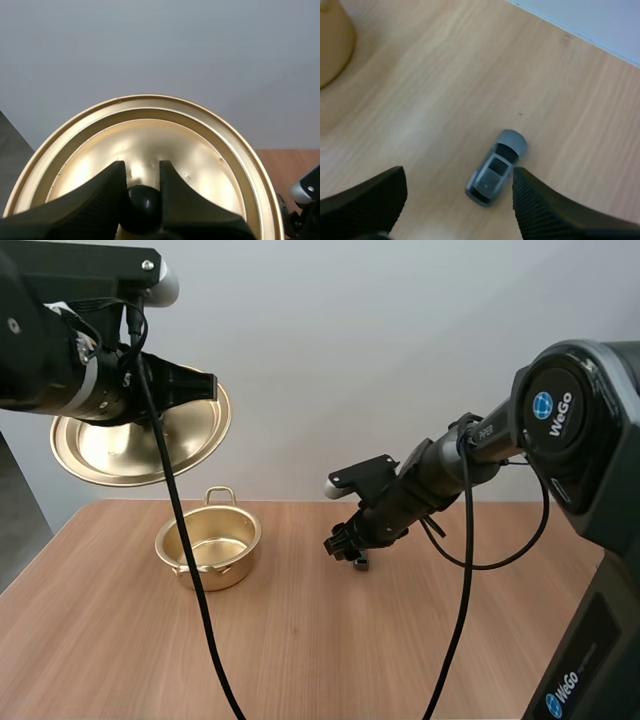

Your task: Open the pot, put the car inside, and close it

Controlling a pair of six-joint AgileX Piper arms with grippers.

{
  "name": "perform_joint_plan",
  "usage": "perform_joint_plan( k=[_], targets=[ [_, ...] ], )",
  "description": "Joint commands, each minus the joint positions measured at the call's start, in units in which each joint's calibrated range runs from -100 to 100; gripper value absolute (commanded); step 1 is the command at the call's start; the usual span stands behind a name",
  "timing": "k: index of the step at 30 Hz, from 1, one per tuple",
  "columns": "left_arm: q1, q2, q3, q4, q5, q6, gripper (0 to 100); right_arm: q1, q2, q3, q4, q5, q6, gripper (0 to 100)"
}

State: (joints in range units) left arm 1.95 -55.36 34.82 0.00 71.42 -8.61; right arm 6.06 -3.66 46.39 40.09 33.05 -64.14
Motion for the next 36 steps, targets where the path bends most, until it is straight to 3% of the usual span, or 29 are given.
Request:
perform_joint_plan(
  k=[1, 6, 16, 36],
  targets=[
    [0.04, 0.0, -0.1, -1.1, 0.7, 1.5, 0, 0.6, -0.1, 0.0, 0.0, -2.1, 0.0, 100],
    [0.04, 0.0, -0.1, -1.3, 0.7, 1.7, 0, 0.6, -0.1, 0.0, -1.0, -9.3, 0.0, 100],
    [0.04, 0.0, -0.1, -1.4, 0.7, 2.7, 0, 0.6, 5.4, -0.8, -1.0, -6.5, 0.4, 100],
    [0.04, 0.0, -0.1, -1.5, 1.0, 2.7, 0, 0.6, 11.6, -0.8, -2.2, -14.1, 0.4, 100]
  ],
)
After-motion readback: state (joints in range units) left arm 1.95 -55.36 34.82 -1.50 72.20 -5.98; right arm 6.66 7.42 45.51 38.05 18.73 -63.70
